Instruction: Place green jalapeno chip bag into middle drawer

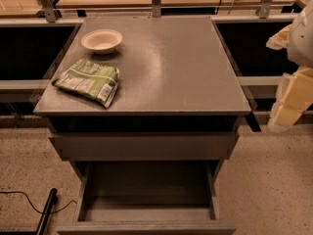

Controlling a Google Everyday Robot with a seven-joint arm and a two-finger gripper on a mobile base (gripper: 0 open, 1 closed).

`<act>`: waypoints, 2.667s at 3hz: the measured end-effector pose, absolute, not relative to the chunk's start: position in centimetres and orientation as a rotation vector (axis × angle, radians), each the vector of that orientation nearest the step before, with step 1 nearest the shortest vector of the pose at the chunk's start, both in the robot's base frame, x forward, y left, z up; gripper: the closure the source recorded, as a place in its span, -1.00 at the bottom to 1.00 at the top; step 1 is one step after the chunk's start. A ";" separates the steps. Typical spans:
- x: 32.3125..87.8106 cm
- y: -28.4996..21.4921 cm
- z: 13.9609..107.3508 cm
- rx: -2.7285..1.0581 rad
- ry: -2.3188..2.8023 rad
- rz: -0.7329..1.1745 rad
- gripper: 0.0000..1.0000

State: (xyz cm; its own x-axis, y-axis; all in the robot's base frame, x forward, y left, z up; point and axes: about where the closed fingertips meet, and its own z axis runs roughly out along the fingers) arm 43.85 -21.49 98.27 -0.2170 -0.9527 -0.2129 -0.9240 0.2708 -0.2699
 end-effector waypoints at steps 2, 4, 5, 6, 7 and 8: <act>47.3 -18.2 97.9 -1.709 2.133 -0.075 -1.00; 60.4 -3.9 96.7 -1.782 1.967 0.060 -1.00; 64.6 2.6 96.3 -1.838 1.934 0.104 -1.00; 65.8 8.2 94.0 -1.904 1.964 0.166 -1.00; 65.8 11.8 90.7 -1.955 2.043 0.204 -1.00; 64.7 14.1 87.8 -1.978 2.113 0.242 -1.00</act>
Offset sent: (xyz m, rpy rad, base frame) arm 0.0954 0.0897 -0.0142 0.1680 -0.0898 0.1152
